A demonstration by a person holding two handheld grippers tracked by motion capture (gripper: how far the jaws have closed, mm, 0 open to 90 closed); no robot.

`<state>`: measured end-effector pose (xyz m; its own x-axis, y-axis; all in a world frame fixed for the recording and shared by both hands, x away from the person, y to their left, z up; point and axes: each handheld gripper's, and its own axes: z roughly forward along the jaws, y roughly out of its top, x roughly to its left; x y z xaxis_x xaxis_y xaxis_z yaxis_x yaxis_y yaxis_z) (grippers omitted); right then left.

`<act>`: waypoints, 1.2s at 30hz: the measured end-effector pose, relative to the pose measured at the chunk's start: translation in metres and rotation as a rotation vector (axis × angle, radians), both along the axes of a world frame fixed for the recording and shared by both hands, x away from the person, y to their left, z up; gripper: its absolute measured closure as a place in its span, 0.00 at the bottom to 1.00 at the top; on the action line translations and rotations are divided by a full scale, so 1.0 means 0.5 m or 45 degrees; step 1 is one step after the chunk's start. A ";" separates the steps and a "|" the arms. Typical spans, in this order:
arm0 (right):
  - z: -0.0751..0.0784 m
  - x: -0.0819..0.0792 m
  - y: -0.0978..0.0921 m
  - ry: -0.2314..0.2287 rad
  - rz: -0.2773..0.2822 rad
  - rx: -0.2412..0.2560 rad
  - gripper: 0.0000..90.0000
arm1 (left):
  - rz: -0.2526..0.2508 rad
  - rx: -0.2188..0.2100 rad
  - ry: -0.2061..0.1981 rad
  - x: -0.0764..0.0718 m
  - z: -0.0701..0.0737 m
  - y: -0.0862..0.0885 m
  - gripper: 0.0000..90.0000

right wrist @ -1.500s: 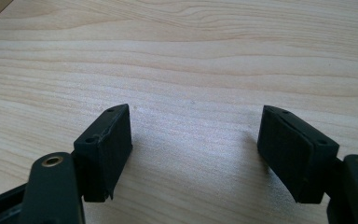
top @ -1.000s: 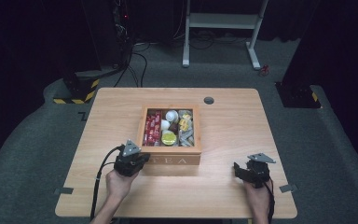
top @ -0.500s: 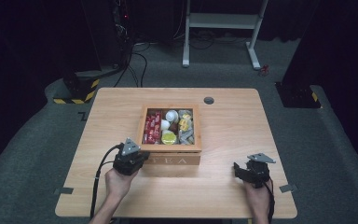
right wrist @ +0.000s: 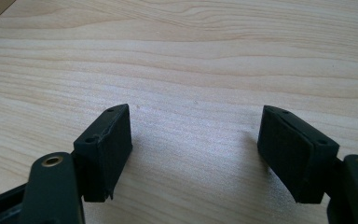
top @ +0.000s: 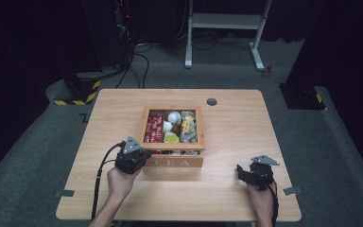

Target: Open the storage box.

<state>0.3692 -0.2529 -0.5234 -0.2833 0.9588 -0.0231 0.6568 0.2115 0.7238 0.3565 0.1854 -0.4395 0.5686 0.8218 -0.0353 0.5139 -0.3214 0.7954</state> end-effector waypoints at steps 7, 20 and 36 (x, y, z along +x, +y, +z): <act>0.000 0.000 0.000 0.001 -0.001 0.001 0.29 | 0.002 -0.018 -0.001 0.008 0.006 0.003 1.00; 0.000 0.000 0.000 0.001 0.000 0.001 0.29 | 0.026 -0.051 -0.003 0.031 0.024 0.005 1.00; 0.000 0.000 0.000 0.000 0.001 0.001 0.29 | 0.024 -0.081 -0.029 0.051 0.056 0.011 1.00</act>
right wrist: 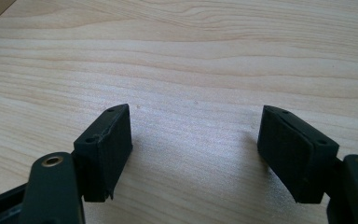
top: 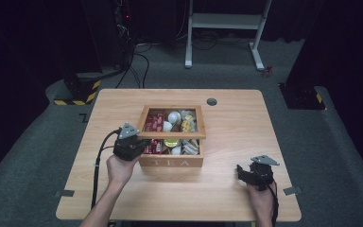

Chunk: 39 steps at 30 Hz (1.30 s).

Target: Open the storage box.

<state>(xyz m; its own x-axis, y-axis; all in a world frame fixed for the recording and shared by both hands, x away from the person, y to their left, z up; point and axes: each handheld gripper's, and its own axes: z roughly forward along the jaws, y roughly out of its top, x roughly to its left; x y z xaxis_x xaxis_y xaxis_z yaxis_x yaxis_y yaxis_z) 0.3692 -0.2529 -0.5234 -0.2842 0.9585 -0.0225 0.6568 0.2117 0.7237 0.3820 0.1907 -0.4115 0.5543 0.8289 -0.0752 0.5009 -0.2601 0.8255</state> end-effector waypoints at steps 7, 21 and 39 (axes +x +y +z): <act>0.000 0.000 0.000 0.000 0.000 0.000 0.29 | 0.004 -0.018 -0.005 0.007 0.015 0.001 1.00; 0.000 -0.001 0.001 0.004 -0.006 0.004 0.29 | 0.048 -0.077 -0.014 0.025 0.024 0.012 0.98; 0.000 0.000 0.003 0.006 -0.017 0.008 0.29 | 0.017 -0.096 -0.045 0.052 0.062 0.014 0.94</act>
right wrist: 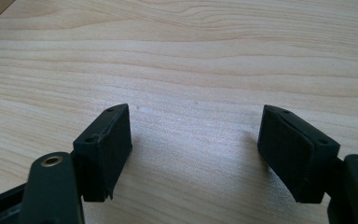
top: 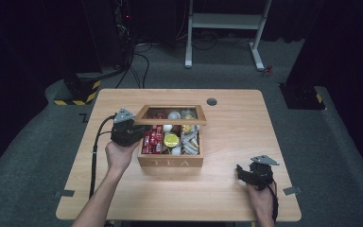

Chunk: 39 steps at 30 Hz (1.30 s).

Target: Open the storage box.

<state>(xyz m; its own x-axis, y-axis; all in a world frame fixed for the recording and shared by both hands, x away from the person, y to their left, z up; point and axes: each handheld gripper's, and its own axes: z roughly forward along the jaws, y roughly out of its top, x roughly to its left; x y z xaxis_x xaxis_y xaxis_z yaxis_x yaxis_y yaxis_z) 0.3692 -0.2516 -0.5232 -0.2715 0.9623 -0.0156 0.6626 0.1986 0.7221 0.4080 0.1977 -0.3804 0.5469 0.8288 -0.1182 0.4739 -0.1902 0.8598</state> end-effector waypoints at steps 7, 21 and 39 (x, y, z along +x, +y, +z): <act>0.006 0.003 0.005 0.044 -0.008 0.000 0.31 | -0.006 0.004 -0.003 0.007 0.015 -0.005 0.86; 0.053 0.018 0.037 0.019 0.154 0.165 0.41 | -0.021 0.024 -0.003 0.016 0.030 -0.011 0.77; 0.128 0.056 0.166 -0.125 0.449 0.210 0.53 | -0.037 0.019 0.000 0.022 0.037 -0.011 0.73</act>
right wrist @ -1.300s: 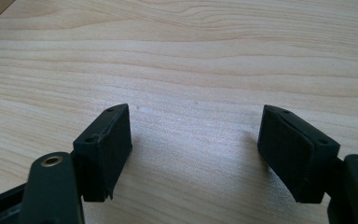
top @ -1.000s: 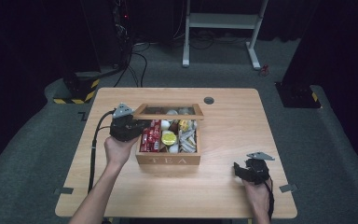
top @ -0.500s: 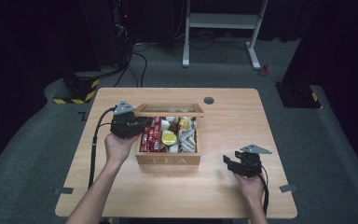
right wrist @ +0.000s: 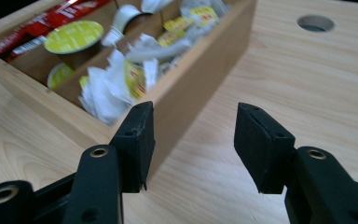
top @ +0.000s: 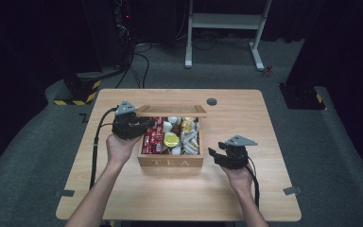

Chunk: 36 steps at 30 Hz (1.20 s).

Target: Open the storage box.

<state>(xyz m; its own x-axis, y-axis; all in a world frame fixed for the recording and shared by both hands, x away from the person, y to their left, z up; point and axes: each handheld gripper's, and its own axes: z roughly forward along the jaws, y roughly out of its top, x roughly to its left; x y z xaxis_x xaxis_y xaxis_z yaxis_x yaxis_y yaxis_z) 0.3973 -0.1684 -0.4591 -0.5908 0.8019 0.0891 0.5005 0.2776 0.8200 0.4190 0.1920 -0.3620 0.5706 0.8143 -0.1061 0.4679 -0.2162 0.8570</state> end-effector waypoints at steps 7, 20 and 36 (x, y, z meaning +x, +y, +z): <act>0.016 0.012 0.062 -0.042 0.097 -0.009 0.52 | 0.003 0.012 0.007 0.003 0.006 -0.003 0.70; 0.031 0.035 0.172 -0.043 0.203 -0.017 0.45 | -0.003 -0.001 0.019 0.008 0.010 -0.002 0.69; 0.010 0.069 0.265 -0.029 0.249 -0.095 0.36 | -0.013 -0.022 0.030 0.009 0.011 0.001 0.69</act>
<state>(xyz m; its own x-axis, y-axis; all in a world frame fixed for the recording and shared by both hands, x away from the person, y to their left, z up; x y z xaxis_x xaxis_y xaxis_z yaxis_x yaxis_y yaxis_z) 0.4316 -0.0359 -0.4542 -0.7369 0.6757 0.0187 0.4128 0.4280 0.8040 0.4235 0.1923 -0.3566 0.5761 0.8064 -0.1336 0.4857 -0.2063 0.8495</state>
